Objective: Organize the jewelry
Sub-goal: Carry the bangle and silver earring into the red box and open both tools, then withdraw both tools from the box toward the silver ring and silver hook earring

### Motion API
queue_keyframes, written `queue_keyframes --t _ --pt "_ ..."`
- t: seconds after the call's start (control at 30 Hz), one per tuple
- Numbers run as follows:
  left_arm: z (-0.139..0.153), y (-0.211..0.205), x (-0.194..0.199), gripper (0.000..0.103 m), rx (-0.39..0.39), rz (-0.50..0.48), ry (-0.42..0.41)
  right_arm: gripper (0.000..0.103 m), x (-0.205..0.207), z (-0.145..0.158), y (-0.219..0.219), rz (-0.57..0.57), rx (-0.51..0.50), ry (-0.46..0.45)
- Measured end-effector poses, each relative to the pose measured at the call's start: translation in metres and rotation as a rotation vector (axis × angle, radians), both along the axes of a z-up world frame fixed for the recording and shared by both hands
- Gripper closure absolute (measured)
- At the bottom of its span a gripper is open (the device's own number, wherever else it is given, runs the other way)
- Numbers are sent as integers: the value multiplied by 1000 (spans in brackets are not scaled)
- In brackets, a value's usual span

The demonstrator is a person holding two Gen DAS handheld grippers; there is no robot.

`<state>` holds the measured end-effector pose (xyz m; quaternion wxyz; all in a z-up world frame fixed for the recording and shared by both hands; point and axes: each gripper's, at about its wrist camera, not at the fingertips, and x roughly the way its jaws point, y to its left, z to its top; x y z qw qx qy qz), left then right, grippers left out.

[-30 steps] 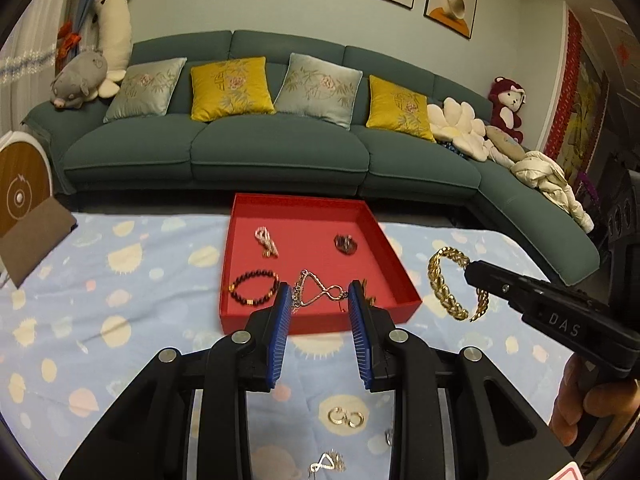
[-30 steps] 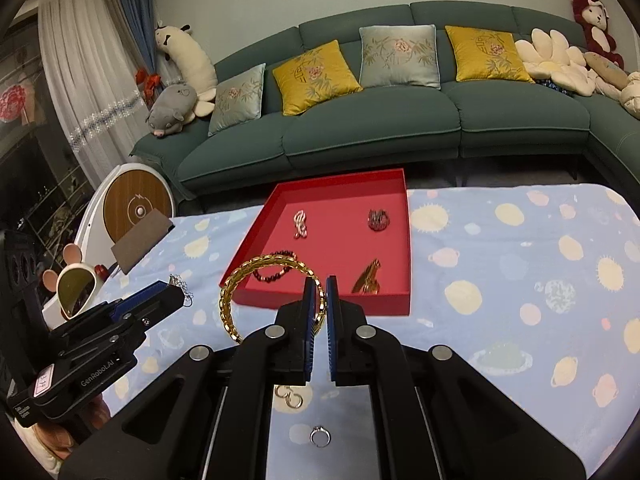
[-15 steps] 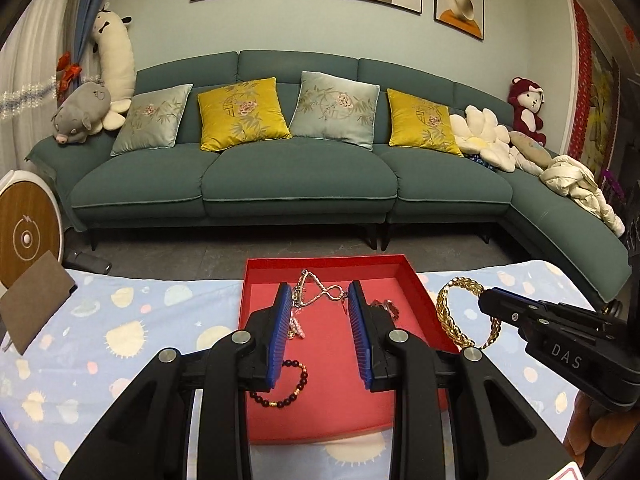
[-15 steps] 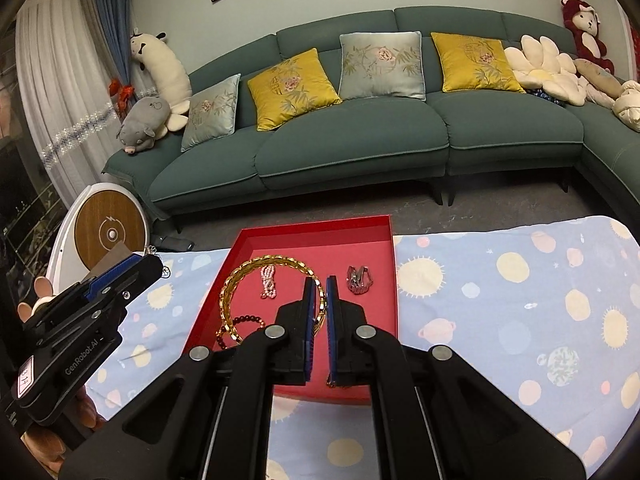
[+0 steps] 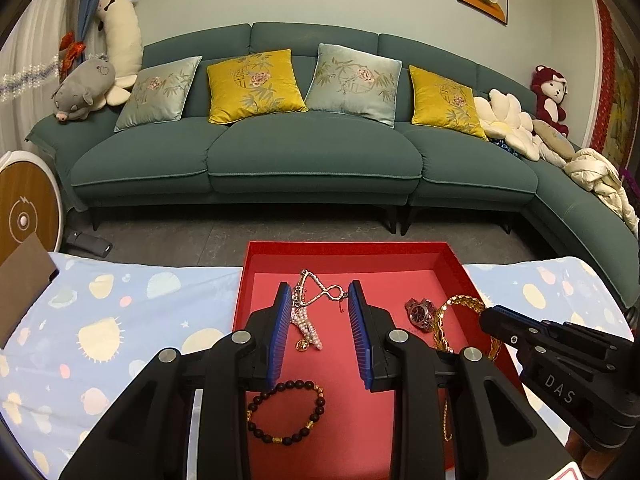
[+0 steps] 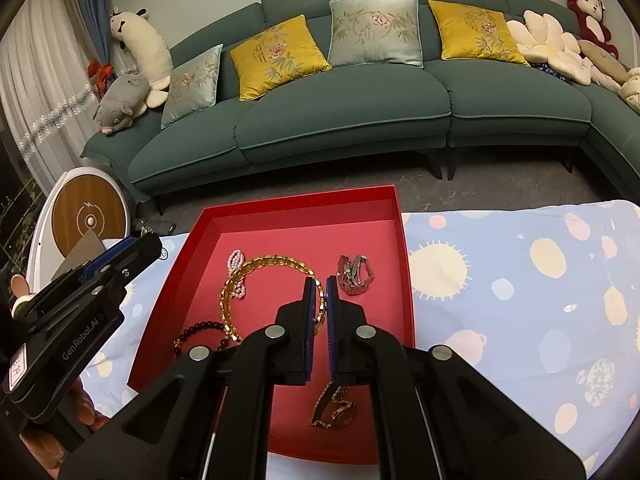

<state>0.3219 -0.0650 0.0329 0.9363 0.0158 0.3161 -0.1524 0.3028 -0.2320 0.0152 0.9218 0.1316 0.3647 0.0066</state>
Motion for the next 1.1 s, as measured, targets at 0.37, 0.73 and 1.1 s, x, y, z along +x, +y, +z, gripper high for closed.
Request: queue_keyframes --t 0.37,0.73,1.1 --pt "-28 4 19 76 3 26 35 99 21 -30 4 12 -10 44" --pt "-33 3 20 75 15 18 31 95 26 -48 6 16 -26 60" --pt "46 28 -1 61 -147 -12 -68 74 -2 27 -8 -36 13 -121"
